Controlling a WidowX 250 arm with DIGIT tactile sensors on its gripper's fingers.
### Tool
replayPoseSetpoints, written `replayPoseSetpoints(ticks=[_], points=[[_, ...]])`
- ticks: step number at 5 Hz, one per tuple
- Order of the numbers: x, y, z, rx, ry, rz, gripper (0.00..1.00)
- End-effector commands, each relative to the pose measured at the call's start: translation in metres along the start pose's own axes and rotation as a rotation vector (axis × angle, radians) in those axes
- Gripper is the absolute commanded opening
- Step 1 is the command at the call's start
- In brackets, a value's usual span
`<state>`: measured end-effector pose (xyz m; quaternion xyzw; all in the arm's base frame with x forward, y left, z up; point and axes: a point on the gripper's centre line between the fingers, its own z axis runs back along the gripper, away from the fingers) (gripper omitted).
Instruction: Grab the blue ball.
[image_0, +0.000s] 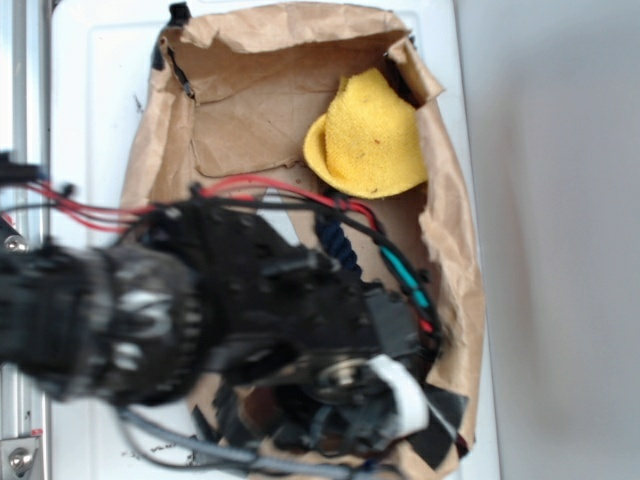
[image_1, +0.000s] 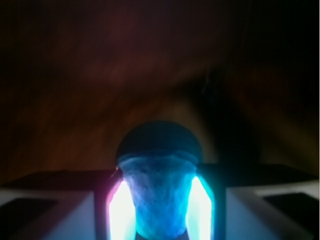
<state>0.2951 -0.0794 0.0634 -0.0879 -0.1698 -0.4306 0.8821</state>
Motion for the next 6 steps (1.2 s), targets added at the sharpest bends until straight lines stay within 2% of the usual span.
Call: replayPoseSetpoints(ticks=[1,2,3,4,5,6], points=[[-0.042,0.031,0.093,0.173,-0.002,0.309,0.00],[-0.049,0.036,0.126,0.265,0.095,0.537,0.00],[-0.048,0.038,0.151,0.309,0.208,0.707,0.00],[-0.039,0.032,0.168,0.376,0.259,0.813,0.00],[-0.034,0.030,0.176,0.425,0.278,0.869,0.00],[-0.035,0.029,0.171,0.421,0.263,0.846,0.00]])
